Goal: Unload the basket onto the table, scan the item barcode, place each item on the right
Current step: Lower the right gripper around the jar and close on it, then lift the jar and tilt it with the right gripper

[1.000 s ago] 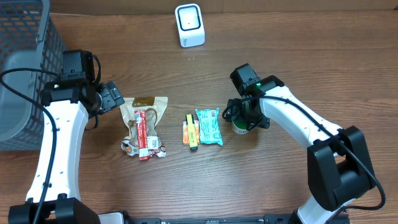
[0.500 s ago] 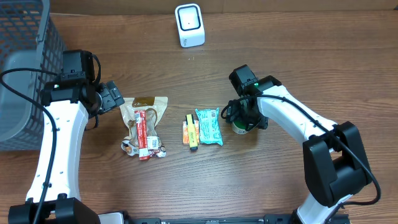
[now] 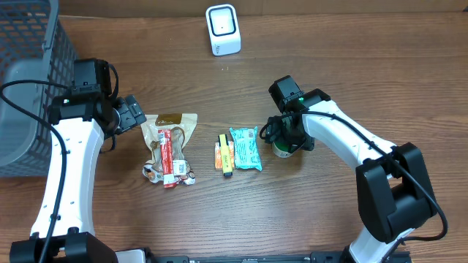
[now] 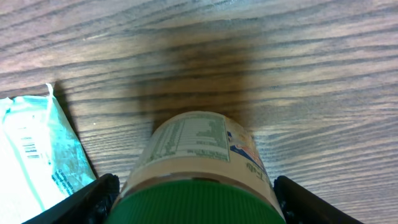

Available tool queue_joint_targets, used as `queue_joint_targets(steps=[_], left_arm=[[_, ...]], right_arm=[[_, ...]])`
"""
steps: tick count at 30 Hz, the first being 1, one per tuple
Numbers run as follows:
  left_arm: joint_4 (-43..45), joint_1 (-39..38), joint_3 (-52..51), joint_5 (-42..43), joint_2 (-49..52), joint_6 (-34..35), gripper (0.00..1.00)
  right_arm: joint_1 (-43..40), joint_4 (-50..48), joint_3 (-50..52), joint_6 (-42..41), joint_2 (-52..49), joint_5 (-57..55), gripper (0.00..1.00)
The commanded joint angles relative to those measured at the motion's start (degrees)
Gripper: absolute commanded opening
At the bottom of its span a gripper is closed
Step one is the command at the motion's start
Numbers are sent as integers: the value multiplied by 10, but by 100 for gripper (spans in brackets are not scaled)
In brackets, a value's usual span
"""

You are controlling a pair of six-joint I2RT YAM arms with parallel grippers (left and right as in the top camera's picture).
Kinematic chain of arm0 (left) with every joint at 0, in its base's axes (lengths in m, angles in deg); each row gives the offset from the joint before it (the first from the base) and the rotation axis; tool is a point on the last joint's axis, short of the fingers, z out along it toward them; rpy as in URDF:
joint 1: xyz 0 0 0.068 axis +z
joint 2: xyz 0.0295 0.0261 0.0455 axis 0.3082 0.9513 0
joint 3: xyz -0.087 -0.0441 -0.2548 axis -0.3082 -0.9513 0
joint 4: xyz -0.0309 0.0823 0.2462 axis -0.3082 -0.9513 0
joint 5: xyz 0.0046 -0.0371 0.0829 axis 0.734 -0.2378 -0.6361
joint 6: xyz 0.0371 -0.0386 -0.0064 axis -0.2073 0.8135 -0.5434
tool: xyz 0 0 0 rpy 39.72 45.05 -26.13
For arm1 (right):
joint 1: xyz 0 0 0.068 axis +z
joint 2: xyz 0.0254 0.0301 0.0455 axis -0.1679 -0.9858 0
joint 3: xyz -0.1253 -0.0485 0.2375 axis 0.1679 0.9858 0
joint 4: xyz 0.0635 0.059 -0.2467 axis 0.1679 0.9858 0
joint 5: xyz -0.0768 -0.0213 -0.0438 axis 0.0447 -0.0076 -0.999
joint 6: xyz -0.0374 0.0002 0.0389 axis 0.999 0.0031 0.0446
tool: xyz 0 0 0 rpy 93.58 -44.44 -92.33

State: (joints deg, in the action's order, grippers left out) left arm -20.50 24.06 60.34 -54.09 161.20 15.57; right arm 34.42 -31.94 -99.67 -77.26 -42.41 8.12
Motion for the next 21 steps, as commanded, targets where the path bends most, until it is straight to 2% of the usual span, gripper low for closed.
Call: queue_joint_targets(steps=[1, 9, 14, 16, 21], left_arm=[[-1, 1, -2, -6, 3, -2, 100], [-1, 1, -2, -6, 3, -2, 100], [-1, 1, -2, -6, 3, -2, 100], [-1, 1, -2, -6, 3, -2, 100], [-1, 1, -2, -6, 3, -2, 100]], right_arm=[[2, -12, 12, -2, -3, -1, 80], [2, -25, 24, -2, -3, -1, 75], [2, -25, 24, -2, -3, 6, 67], [2, -22, 22, -2, -3, 6, 61], [-5, 25, -16, -2, -2, 20, 37]])
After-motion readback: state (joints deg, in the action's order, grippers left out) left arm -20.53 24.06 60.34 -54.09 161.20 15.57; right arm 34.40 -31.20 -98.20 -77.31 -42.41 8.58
